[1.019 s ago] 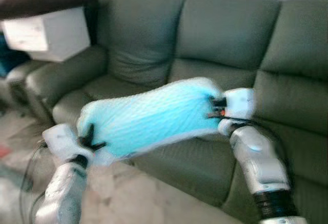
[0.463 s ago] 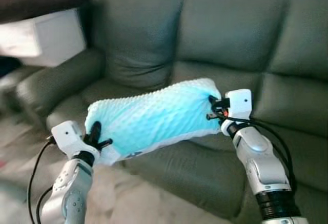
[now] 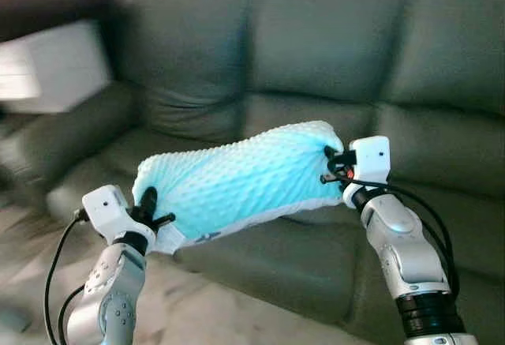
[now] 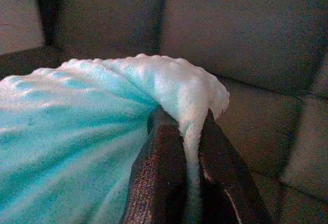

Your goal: Move the pillow to the sofa

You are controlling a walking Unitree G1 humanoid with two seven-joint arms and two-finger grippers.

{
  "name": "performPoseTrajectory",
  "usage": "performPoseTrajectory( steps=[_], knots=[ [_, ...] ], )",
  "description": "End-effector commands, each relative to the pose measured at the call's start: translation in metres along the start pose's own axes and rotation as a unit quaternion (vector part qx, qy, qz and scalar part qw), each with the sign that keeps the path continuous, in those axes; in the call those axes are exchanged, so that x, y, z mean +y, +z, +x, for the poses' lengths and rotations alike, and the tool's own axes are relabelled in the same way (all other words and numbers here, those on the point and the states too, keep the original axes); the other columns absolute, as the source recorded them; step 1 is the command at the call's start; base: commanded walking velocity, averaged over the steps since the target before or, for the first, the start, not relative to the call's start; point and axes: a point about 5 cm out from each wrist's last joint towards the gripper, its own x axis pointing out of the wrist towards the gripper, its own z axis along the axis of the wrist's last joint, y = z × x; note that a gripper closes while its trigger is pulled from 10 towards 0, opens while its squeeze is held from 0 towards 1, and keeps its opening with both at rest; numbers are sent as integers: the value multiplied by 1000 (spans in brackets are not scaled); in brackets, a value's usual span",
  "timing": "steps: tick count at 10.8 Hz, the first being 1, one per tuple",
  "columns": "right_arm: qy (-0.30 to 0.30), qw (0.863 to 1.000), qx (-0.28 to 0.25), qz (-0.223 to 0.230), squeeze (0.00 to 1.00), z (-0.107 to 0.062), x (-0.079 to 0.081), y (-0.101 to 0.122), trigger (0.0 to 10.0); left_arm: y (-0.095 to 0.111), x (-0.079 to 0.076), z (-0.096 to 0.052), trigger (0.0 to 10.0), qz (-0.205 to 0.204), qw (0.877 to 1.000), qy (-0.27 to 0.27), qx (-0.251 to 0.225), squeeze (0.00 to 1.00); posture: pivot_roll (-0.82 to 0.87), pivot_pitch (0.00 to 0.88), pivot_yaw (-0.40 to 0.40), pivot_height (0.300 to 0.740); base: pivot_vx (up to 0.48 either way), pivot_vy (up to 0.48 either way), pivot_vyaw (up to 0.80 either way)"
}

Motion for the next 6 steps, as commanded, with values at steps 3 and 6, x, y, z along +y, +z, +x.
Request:
performPoseTrajectory(
  steps=[3,6],
  knots=[
    [-4,1000,-11,2,0,2,-1,6,10000,7,6,1,10000,0,1000,14,-8,0,-246,0,79,740,0,0,-800],
    [-4,1000,-9,2,0,2,-1,6,10000,5,7,0,10000,-3,1000,18,-4,0,-246,0,77,740,0,0,-800]
  ],
)
